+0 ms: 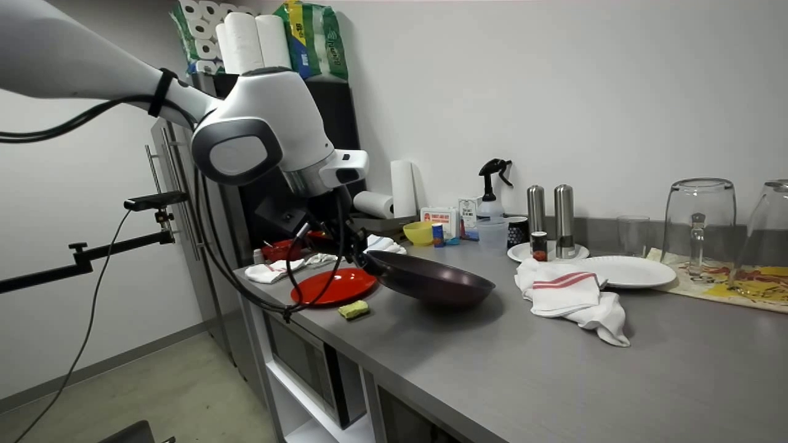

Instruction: Move the pan to the right and the left twice, then move it to the right on the counter

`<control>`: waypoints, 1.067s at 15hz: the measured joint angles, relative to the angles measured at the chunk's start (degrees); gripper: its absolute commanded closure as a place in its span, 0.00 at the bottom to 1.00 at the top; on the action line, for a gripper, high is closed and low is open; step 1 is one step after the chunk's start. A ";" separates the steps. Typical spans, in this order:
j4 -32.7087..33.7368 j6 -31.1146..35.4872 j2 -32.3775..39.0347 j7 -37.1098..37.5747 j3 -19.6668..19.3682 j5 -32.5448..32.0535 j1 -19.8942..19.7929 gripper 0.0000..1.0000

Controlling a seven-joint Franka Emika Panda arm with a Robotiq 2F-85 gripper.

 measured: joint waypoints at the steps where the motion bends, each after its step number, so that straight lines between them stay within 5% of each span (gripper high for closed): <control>1: -0.29 -0.10 0.10 -0.01 0.00 -0.08 0.01 0.89; 16: -2.27 -0.11 10.20 2.50 1.60 -11.06 -0.33 0.89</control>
